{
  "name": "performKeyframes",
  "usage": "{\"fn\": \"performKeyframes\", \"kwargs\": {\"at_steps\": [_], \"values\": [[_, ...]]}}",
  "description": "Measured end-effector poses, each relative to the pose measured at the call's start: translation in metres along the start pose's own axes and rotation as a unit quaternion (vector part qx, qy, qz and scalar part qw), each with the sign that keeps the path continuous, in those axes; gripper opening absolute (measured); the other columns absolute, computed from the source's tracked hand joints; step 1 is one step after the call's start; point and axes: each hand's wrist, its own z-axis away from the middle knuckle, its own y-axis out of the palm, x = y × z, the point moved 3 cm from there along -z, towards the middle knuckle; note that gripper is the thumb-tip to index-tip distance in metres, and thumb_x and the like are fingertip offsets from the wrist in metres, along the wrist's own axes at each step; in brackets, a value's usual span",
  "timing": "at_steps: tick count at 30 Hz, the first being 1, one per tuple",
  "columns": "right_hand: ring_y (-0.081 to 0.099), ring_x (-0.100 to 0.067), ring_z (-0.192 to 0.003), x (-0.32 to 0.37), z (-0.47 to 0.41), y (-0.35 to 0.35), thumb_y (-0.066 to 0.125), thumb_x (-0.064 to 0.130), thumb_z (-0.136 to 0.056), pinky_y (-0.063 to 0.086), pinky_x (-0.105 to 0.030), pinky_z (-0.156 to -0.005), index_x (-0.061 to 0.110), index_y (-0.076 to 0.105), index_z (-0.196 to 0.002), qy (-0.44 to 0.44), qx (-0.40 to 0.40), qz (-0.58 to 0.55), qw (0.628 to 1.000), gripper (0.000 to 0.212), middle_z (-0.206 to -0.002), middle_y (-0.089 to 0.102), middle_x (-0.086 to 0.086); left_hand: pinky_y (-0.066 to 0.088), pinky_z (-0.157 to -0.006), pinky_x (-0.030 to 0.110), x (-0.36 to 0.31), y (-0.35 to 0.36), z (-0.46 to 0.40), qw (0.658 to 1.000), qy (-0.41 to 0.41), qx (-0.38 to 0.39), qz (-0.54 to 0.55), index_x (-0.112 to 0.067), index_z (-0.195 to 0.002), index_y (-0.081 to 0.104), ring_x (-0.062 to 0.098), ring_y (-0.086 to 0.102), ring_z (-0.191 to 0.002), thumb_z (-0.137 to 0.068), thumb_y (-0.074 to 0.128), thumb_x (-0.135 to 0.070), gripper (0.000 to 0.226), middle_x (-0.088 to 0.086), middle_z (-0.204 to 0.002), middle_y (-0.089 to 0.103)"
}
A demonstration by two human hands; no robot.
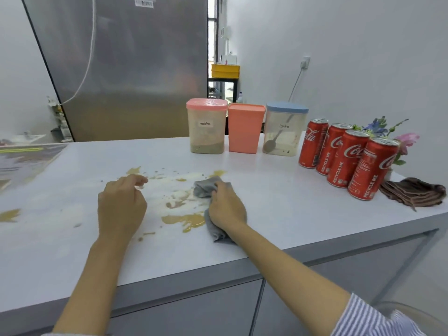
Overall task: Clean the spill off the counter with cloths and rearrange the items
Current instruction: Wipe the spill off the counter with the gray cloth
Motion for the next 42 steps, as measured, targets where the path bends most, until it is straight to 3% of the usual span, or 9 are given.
{"fn": "performKeyframes", "kwargs": {"at_steps": [4, 6, 10, 13, 16, 24, 32, 37, 42], "values": [[0.052, -0.027, -0.111, 0.020, -0.016, -0.002, 0.032, 0.015, -0.101, 0.034, -0.026, -0.078, 0.010, 0.049, -0.125, 0.020, 0.027, -0.212, 0.977, 0.030, -0.124, 0.057, -0.011, 0.044, -0.078, 0.047, -0.007, 0.005, -0.001, 1.000, 0.025, 0.006, 0.000, -0.005, -0.096, 0.067, 0.040, 0.057, -0.088, -0.074, 0.034, -0.001, 0.040, 0.013, -0.092, 0.071], [0.052, -0.023, -0.109, 0.002, -0.023, -0.029, 0.033, 0.013, -0.100, 0.036, -0.024, -0.082, 0.011, 0.053, -0.122, 0.033, -0.029, -0.262, 0.964, 0.030, -0.123, 0.059, -0.009, 0.045, -0.078, 0.046, -0.011, 0.005, -0.003, 0.999, 0.045, 0.014, 0.002, -0.006, -0.095, 0.068, 0.039, 0.058, -0.090, -0.070, 0.030, -0.005, 0.045, 0.011, -0.091, 0.071], [0.050, -0.014, -0.106, -0.068, -0.022, -0.099, 0.037, 0.010, -0.099, 0.034, -0.018, -0.082, 0.012, 0.054, -0.122, 0.054, -0.125, -0.186, 0.973, 0.029, -0.120, 0.058, -0.002, 0.045, -0.078, 0.044, -0.031, 0.012, -0.015, 0.996, 0.089, 0.024, 0.014, -0.007, -0.096, 0.068, 0.037, 0.058, -0.090, -0.070, 0.030, -0.006, 0.046, 0.009, -0.091, 0.071], [0.050, -0.028, -0.117, -0.124, -0.022, -0.113, 0.034, 0.015, -0.100, 0.036, -0.030, -0.088, 0.008, 0.046, -0.129, 0.133, -0.090, -0.030, 0.987, 0.032, -0.132, 0.053, -0.012, 0.044, -0.076, 0.044, -0.044, 0.028, -0.016, 0.991, 0.131, 0.039, 0.008, -0.007, -0.094, 0.067, 0.035, 0.060, -0.086, -0.070, 0.033, -0.004, 0.042, 0.008, -0.086, 0.070], [0.050, -0.033, -0.116, -0.118, -0.025, -0.088, 0.032, 0.022, -0.100, 0.040, -0.037, -0.087, 0.011, 0.038, -0.131, 0.128, -0.063, 0.059, 0.988, 0.034, -0.134, 0.050, -0.013, 0.043, -0.073, 0.042, -0.041, 0.040, -0.014, 0.986, 0.160, 0.039, -0.014, -0.008, -0.091, 0.067, 0.034, 0.062, -0.082, -0.068, 0.036, -0.001, 0.039, 0.006, -0.081, 0.070], [0.052, -0.033, -0.109, 0.012, -0.002, 0.013, 0.037, 0.014, -0.095, 0.038, -0.034, -0.077, 0.011, 0.042, -0.126, -0.016, -0.002, -0.001, 1.000, 0.032, -0.124, 0.051, -0.012, 0.044, -0.071, 0.043, -0.042, 0.035, -0.017, 0.987, 0.159, 0.014, -0.021, -0.006, -0.091, 0.066, 0.036, 0.059, -0.081, -0.068, 0.036, 0.000, 0.038, 0.010, -0.081, 0.069], [0.045, -0.027, -0.125, -0.016, 0.039, -0.015, 0.039, 0.011, -0.097, 0.038, -0.036, -0.102, 0.012, 0.034, -0.141, -0.051, 0.017, -0.063, 0.997, 0.044, -0.140, 0.045, -0.011, 0.042, -0.072, 0.043, -0.040, 0.034, -0.010, 0.989, 0.145, 0.018, 0.005, -0.004, -0.096, 0.065, 0.037, 0.057, -0.085, -0.068, 0.033, -0.001, 0.043, 0.010, -0.085, 0.069], [0.050, -0.030, -0.116, -0.027, -0.017, -0.026, 0.037, 0.004, -0.094, 0.040, -0.032, -0.090, 0.007, 0.046, -0.127, 0.050, -0.043, -0.063, 0.996, 0.035, -0.130, 0.053, -0.014, 0.040, -0.075, 0.042, -0.036, 0.044, -0.006, 0.991, 0.121, 0.053, 0.006, -0.004, -0.096, 0.066, 0.037, 0.056, -0.088, -0.066, 0.030, -0.002, 0.047, 0.011, -0.086, 0.069], [0.047, -0.025, -0.123, -0.005, -0.011, -0.001, 0.040, 0.005, -0.095, 0.038, -0.029, -0.094, 0.013, 0.044, -0.135, -0.015, -0.006, -0.085, 0.996, 0.040, -0.137, 0.050, -0.008, 0.037, -0.078, 0.041, -0.033, 0.043, -0.005, 0.990, 0.124, 0.066, -0.002, -0.005, -0.102, 0.064, 0.036, 0.053, -0.095, -0.072, 0.037, 0.006, 0.042, 0.011, -0.093, 0.068]]}}
